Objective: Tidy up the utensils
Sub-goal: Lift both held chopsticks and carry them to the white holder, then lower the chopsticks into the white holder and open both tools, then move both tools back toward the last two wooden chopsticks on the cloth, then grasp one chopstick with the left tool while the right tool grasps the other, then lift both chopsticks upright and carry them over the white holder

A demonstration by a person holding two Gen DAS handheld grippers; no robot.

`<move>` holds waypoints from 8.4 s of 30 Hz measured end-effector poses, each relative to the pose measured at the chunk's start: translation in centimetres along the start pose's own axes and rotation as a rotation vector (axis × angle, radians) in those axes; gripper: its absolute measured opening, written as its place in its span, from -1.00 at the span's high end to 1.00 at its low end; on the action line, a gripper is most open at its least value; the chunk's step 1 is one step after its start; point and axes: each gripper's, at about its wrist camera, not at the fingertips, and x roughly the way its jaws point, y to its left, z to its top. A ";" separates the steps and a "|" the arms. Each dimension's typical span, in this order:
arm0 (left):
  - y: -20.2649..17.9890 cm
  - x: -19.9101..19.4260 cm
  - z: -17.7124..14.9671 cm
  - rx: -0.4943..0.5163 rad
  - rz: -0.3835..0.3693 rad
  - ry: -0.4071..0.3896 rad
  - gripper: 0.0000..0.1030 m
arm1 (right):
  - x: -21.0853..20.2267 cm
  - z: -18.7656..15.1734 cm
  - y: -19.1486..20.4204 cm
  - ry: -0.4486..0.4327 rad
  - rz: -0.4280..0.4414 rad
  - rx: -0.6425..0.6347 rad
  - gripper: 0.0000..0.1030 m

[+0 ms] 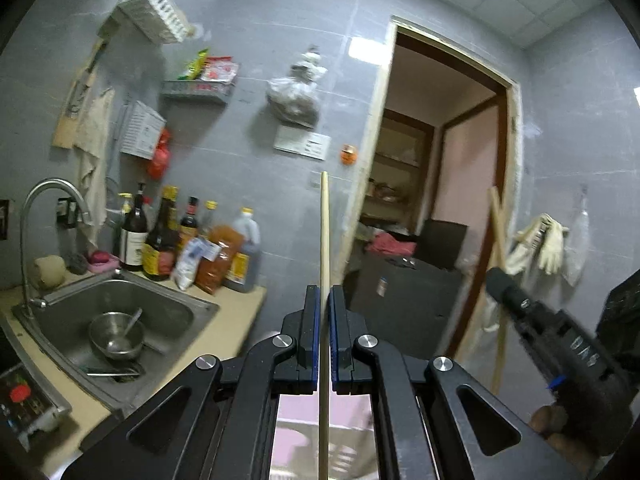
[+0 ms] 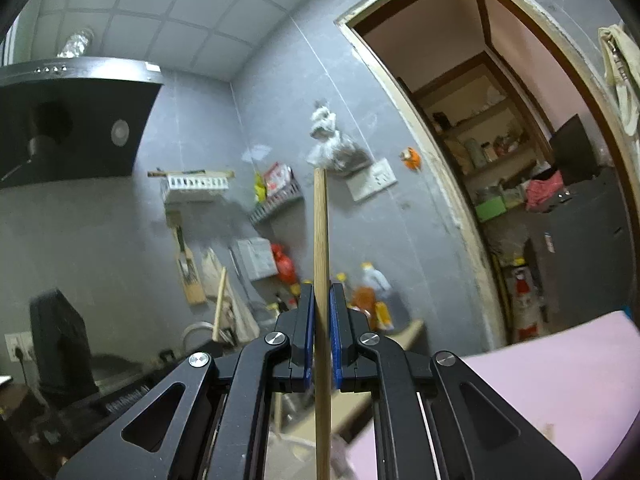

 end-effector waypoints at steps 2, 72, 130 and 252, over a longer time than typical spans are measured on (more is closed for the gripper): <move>2.1 0.6 -0.4 -0.042 0.021 -0.012 0.96 | 0.9 -0.3 0.6 -0.027 0.001 0.000 0.90; -5.1 -3.0 -3.8 -0.021 -0.009 0.074 -0.78 | -7.9 1.4 -2.0 0.112 -0.207 -0.308 -0.70; -14.2 9.5 -20.1 0.151 -0.012 0.903 -0.94 | -9.4 -10.2 -15.3 1.037 -0.447 -0.424 -0.48; 7.0 1.9 -4.1 -0.126 0.129 -0.061 0.92 | 2.9 -7.5 3.9 -0.011 -0.133 -0.245 0.95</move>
